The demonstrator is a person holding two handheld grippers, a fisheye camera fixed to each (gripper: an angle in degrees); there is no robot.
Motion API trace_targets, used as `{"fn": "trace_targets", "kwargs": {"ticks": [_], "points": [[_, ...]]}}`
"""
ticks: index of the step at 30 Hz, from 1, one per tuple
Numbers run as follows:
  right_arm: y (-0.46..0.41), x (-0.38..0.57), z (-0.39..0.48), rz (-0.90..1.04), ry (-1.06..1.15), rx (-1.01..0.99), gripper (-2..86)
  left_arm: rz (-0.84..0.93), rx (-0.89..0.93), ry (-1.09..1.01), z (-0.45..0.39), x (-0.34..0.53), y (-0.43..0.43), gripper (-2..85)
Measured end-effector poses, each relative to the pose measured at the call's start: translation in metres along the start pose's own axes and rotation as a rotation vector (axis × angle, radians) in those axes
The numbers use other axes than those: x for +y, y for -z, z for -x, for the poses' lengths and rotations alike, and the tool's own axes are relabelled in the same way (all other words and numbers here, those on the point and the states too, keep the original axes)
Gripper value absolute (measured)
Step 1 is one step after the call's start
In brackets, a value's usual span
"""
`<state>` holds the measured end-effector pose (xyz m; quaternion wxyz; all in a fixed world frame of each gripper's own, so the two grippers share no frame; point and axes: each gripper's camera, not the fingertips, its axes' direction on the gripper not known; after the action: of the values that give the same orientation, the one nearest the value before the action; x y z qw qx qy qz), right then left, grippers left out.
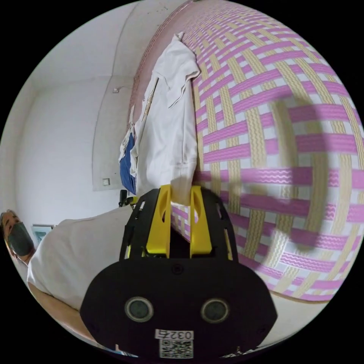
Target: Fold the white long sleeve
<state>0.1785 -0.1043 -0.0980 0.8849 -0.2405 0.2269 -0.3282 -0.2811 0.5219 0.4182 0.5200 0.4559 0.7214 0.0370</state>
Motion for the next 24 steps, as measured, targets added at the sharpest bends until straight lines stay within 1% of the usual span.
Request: {"fn": "trace_targets", "kwargs": {"ticks": [2, 3, 4, 5, 6, 8, 9, 11, 12, 14, 15, 17, 18, 19, 20, 21, 22, 24], "points": [[-0.005, 0.001, 0.007, -0.005, 0.013, 0.020, 5.1, 0.044, -0.002, 0.008, 0.000, -0.004, 0.002, 0.2], [-0.004, 0.003, 0.008, -0.012, 0.015, 0.019, 4.8, 0.037, 0.021, -0.003, -0.001, -0.004, 0.006, -0.1], [0.002, 0.007, 0.013, -0.030, 0.032, 0.005, 4.5, 0.000, 0.107, -0.052, -0.006, -0.001, 0.018, -0.8], [0.012, 0.014, 0.020, -0.062, 0.064, -0.045, 4.2, -0.066, 0.233, -0.129, -0.016, 0.003, 0.037, -1.1], [0.018, 0.018, 0.024, -0.082, 0.086, -0.083, 4.1, -0.102, 0.291, -0.170, -0.021, 0.005, 0.047, -1.2], [0.047, 0.033, 0.046, -0.167, 0.184, -0.223, 3.8, -0.233, 0.432, -0.314, -0.052, 0.011, 0.091, -1.4], [0.055, 0.037, 0.054, -0.188, 0.213, -0.248, 3.8, -0.262, 0.456, -0.352, -0.062, 0.012, 0.102, -1.4], [0.091, 0.051, 0.095, -0.272, 0.370, -0.354, 3.7, -0.344, 0.575, -0.549, -0.117, 0.016, 0.146, -1.5], [0.101, 0.054, 0.108, -0.294, 0.419, -0.383, 3.6, -0.354, 0.602, -0.607, -0.134, 0.017, 0.157, -1.4], [0.146, 0.075, 0.171, -0.380, 0.663, -0.488, 3.6, -0.390, 0.708, -0.868, -0.212, 0.027, 0.202, -1.4], [0.158, 0.082, 0.190, -0.399, 0.743, -0.510, 3.6, -0.397, 0.735, -0.944, -0.233, 0.032, 0.215, -1.4], [0.200, 0.117, 0.264, -0.443, 1.074, -0.566, 3.7, -0.407, 0.806, -1.237, -0.312, 0.055, 0.264, -1.4], [0.209, 0.126, 0.281, -0.450, 1.151, -0.574, 3.8, -0.408, 0.818, -1.299, -0.327, 0.060, 0.275, -1.4], [0.223, 0.142, 0.309, -0.463, 1.280, -0.585, 3.8, -0.422, 0.832, -1.380, -0.353, 0.067, 0.296, -1.3], [0.231, 0.152, 0.331, -0.478, 1.356, -0.580, 3.8, -0.442, 0.829, -1.420, -0.370, 0.069, 0.311, -1.1], [0.234, 0.154, 0.340, -0.488, 1.373, -0.575, 3.9, -0.452, 0.825, -1.424, -0.376, 0.068, 0.317, -0.9], [0.236, 0.154, 0.353, -0.507, 1.373, -0.563, 3.9, -0.484, 0.822, -1.399, -0.379, 0.059, 0.326, -0.3], [0.233, 0.139, 0.359, -0.523, 1.313, -0.521, 3.8, -0.534, 0.809, -1.277, -0.366, 0.030, 0.326, 0.2]]}}
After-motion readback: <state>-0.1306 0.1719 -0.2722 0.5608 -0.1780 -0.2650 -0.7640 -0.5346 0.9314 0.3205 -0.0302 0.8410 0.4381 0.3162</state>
